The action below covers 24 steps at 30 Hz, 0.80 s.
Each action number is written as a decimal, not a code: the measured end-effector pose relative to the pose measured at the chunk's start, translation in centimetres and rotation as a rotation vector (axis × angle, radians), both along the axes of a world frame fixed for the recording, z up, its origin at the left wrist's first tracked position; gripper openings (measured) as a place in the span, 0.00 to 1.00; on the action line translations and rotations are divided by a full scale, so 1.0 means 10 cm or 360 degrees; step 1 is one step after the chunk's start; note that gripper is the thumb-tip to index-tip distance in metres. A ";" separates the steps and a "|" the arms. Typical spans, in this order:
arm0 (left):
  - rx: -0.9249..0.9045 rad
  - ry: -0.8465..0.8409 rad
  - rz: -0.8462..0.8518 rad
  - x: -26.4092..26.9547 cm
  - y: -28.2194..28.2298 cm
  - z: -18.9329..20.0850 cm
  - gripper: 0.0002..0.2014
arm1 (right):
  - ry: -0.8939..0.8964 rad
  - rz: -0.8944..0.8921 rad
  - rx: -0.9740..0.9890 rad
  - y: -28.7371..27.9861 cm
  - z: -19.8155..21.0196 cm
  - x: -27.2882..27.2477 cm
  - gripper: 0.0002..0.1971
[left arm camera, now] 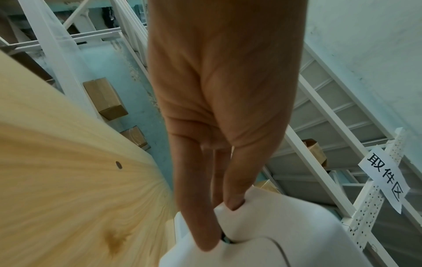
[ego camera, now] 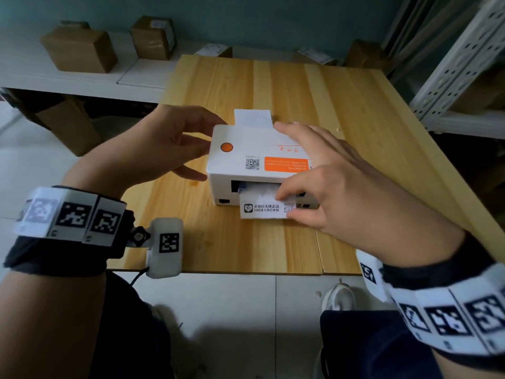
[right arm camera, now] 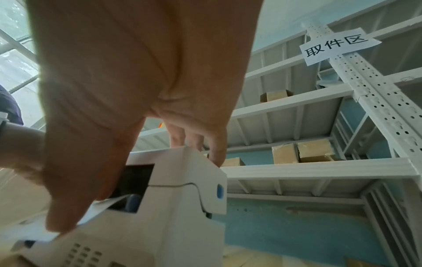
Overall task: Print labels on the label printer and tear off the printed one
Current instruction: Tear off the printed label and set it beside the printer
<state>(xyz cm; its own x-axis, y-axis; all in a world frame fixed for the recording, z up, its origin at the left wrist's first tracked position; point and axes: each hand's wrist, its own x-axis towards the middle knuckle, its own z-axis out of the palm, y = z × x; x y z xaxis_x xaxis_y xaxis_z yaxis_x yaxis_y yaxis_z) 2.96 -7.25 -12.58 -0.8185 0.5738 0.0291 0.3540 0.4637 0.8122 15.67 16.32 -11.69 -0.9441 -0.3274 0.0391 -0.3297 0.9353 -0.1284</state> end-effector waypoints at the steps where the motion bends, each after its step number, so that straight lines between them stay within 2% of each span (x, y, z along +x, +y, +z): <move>1: 0.0006 0.0000 -0.0010 0.00 -0.01 0.00 0.16 | -0.0028 -0.0004 0.0014 -0.01 0.01 0.01 0.15; 4: 0.0010 0.0012 -0.0015 -0.01 -0.01 -0.02 0.16 | -0.0066 -0.0015 0.0094 -0.04 0.01 0.02 0.18; 10: 0.0007 0.0033 -0.0007 -0.01 -0.01 -0.02 0.17 | 0.0154 0.0078 0.0035 -0.05 -0.03 0.02 0.05; 12: -0.0003 0.0032 -0.0005 -0.02 -0.01 -0.02 0.17 | 0.0168 0.0063 -0.0025 -0.05 -0.03 0.02 0.03; 20: -0.0003 0.0031 -0.0008 -0.03 -0.02 -0.03 0.17 | 0.0149 0.0064 -0.0466 0.02 -0.02 0.10 0.03; 24: 0.0002 0.0061 0.0000 -0.02 -0.01 -0.03 0.17 | 0.0319 0.0065 -0.0501 0.04 0.04 0.16 0.03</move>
<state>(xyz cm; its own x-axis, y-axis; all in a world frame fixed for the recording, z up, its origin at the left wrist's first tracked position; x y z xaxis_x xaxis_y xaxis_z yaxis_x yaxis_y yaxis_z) 2.80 -7.37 -12.92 -0.8167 0.5738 0.0613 0.3849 0.4625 0.7987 17.29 16.76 -11.29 -0.8939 -0.3071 0.3264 -0.4135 0.8460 -0.3365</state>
